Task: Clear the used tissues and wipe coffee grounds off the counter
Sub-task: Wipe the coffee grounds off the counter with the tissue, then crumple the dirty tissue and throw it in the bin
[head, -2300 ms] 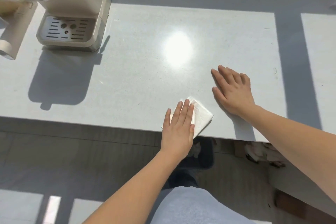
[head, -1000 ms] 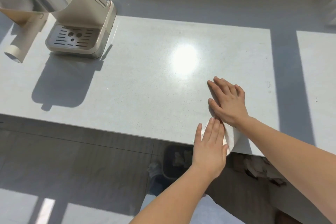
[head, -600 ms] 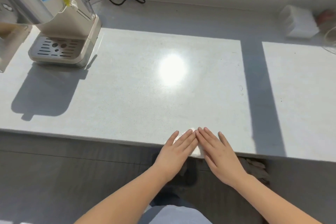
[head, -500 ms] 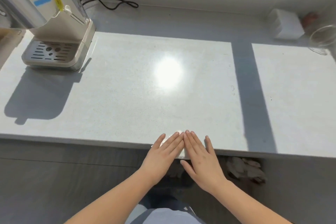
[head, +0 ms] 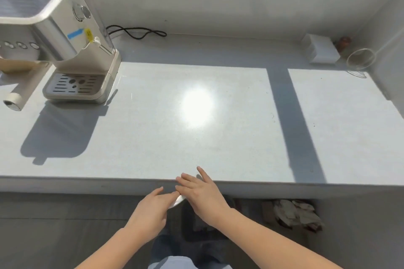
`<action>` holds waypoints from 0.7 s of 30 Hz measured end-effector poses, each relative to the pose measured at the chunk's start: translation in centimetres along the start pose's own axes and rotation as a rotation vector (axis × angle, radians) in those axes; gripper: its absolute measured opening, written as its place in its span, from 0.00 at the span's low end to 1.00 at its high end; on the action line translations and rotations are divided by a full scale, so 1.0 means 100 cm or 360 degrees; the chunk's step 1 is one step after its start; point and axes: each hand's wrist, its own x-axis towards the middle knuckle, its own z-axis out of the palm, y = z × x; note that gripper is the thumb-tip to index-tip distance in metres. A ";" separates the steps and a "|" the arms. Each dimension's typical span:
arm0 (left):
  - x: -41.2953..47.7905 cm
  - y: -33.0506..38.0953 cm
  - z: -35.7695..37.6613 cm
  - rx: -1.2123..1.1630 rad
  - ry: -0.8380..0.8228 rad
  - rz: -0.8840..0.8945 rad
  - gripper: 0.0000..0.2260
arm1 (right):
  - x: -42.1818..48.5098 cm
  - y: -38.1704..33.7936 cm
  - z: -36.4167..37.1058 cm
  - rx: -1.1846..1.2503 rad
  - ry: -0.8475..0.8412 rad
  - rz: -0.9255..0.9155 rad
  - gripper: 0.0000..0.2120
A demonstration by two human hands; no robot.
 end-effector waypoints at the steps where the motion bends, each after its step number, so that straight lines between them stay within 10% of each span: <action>1: -0.001 0.002 0.000 -0.0046 -0.0091 0.0012 0.30 | -0.005 0.003 -0.002 0.0026 -0.0049 -0.0032 0.18; 6: 0.019 0.022 -0.018 -0.0582 -0.0073 0.0135 0.22 | -0.018 0.005 -0.029 0.0637 0.0000 0.0477 0.20; 13: 0.078 0.047 -0.058 -0.1305 -0.0179 -0.0050 0.11 | 0.012 0.008 -0.054 0.0738 0.0792 0.1341 0.09; 21: 0.083 0.018 -0.069 -0.2353 -0.0913 -0.0377 0.28 | 0.035 -0.033 -0.037 0.1527 0.0693 0.1314 0.21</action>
